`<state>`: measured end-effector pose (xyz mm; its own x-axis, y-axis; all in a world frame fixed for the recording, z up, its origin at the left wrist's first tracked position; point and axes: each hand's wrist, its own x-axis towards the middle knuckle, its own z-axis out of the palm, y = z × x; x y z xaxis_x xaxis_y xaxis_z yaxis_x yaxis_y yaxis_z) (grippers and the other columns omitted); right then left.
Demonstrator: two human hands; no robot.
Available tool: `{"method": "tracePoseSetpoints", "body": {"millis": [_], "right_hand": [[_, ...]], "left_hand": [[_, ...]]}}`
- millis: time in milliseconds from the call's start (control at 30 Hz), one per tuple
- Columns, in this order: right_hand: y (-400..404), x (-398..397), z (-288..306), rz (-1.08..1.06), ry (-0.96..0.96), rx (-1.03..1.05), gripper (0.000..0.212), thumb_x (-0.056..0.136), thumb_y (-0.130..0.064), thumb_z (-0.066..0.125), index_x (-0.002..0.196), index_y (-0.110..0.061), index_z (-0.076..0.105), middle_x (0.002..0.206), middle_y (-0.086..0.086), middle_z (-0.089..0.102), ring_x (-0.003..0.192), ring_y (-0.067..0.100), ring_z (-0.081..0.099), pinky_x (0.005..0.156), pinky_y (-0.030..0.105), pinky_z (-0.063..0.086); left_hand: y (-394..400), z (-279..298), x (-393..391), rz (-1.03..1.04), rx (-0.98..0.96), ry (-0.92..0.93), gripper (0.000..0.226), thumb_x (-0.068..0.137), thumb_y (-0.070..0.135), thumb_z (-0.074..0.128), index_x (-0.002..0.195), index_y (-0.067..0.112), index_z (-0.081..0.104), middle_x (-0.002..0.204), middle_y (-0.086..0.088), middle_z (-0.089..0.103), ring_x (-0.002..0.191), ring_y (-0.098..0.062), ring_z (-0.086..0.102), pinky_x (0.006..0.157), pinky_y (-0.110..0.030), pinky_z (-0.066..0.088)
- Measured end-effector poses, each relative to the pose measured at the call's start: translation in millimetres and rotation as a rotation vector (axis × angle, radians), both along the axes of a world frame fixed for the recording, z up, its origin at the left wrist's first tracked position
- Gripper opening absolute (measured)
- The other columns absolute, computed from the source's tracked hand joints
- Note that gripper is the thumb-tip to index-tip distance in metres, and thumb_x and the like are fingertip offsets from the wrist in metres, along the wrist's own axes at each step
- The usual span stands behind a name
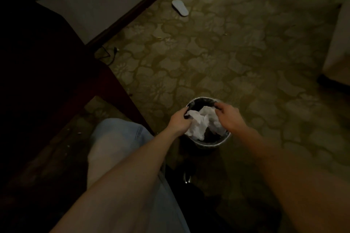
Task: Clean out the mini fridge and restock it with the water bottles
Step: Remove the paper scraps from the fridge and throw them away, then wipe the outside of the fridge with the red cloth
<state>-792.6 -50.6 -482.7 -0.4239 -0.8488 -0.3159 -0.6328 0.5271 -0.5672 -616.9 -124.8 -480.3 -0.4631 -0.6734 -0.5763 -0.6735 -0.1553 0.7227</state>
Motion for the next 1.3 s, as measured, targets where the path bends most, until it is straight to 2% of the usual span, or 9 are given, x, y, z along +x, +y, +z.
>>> {"method": "tracePoseSetpoints", "body": {"millis": [100,200,400,567,800,967,1067,1200,1300], "right_hand": [[-3,14,16,0.052,0.06,-0.04,0.036,0.099,-0.022,0.046,0.134,-0.017,0.054,0.123,0.01,0.063,0.096,0.025,0.063,0.085,0.037,0.051],[-3,34,33,0.09,0.114,-0.028,0.037,0.096,-0.025,0.048,0.133,-0.023,0.054,0.119,0.008,0.065,0.086,0.022,0.063,0.079,0.038,0.054],[-2,92,78,0.169,0.239,-0.104,0.04,0.091,-0.037,0.052,0.126,-0.02,0.056,0.117,0.01,0.064,0.104,0.03,0.06,0.083,0.04,0.052],[-17,150,132,0.301,0.275,-0.18,0.048,0.087,-0.043,0.051,0.131,-0.023,0.052,0.123,0.007,0.059,0.111,0.027,0.056,0.09,0.042,0.05],[-39,231,233,0.451,0.358,-0.455,0.047,0.088,-0.047,0.052,0.129,-0.024,0.054,0.121,0.003,0.06,0.11,0.023,0.057,0.086,0.043,0.052],[-55,290,296,0.54,0.391,-0.653,0.041,0.087,-0.048,0.053,0.122,-0.027,0.057,0.112,0.001,0.062,0.106,0.022,0.058,0.085,0.036,0.051],[-60,333,325,0.617,0.417,-0.718,0.041,0.087,-0.051,0.051,0.123,-0.03,0.055,0.113,-0.001,0.06,0.109,0.022,0.056,0.086,0.039,0.05],[-63,385,347,0.713,0.403,-0.79,0.042,0.086,-0.053,0.05,0.123,-0.033,0.055,0.121,-0.005,0.06,0.112,0.02,0.056,0.084,0.038,0.051],[-64,423,358,0.788,0.381,-0.808,0.041,0.087,-0.051,0.052,0.123,-0.031,0.056,0.116,-0.003,0.062,0.109,0.021,0.058,0.081,0.037,0.051]], "left_hand": [[6,28,15,-0.042,-0.134,0.005,0.052,0.095,0.011,0.053,0.145,0.013,0.041,0.142,-0.009,0.05,0.13,-0.026,0.048,0.103,-0.035,0.042],[12,53,34,-0.175,-0.339,-0.076,0.047,0.096,0.027,0.054,0.141,0.018,0.046,0.139,-0.009,0.051,0.125,-0.028,0.05,0.1,-0.037,0.044],[21,99,86,-0.315,-0.597,-0.295,0.059,0.091,0.051,0.05,0.145,0.028,0.038,0.147,0.0,0.043,0.133,-0.023,0.044,0.103,-0.038,0.041],[21,155,147,-0.316,-0.809,-0.375,0.061,0.089,0.052,0.049,0.143,0.026,0.038,0.136,0.0,0.05,0.122,-0.025,0.052,0.094,-0.042,0.048],[34,243,238,-0.116,-0.995,-0.369,0.053,0.091,0.049,0.049,0.139,0.028,0.041,0.128,0.0,0.054,0.117,-0.025,0.054,0.091,-0.041,0.047],[47,291,302,-0.023,-1.045,-0.376,0.05,0.092,0.046,0.051,0.138,0.028,0.042,0.131,0.002,0.052,0.117,-0.025,0.055,0.088,-0.041,0.047],[54,318,340,0.057,-1.083,-0.393,0.047,0.092,0.045,0.051,0.136,0.029,0.043,0.128,0.005,0.052,0.113,-0.022,0.057,0.08,-0.038,0.046],[68,342,389,0.188,-1.159,-0.479,0.048,0.092,0.045,0.052,0.135,0.028,0.044,0.129,0.005,0.053,0.114,-0.022,0.057,0.08,-0.038,0.048],[81,354,433,0.272,-1.149,-0.566,0.048,0.092,0.043,0.052,0.136,0.026,0.044,0.127,0.004,0.054,0.113,-0.02,0.057,0.076,-0.035,0.048]]}}
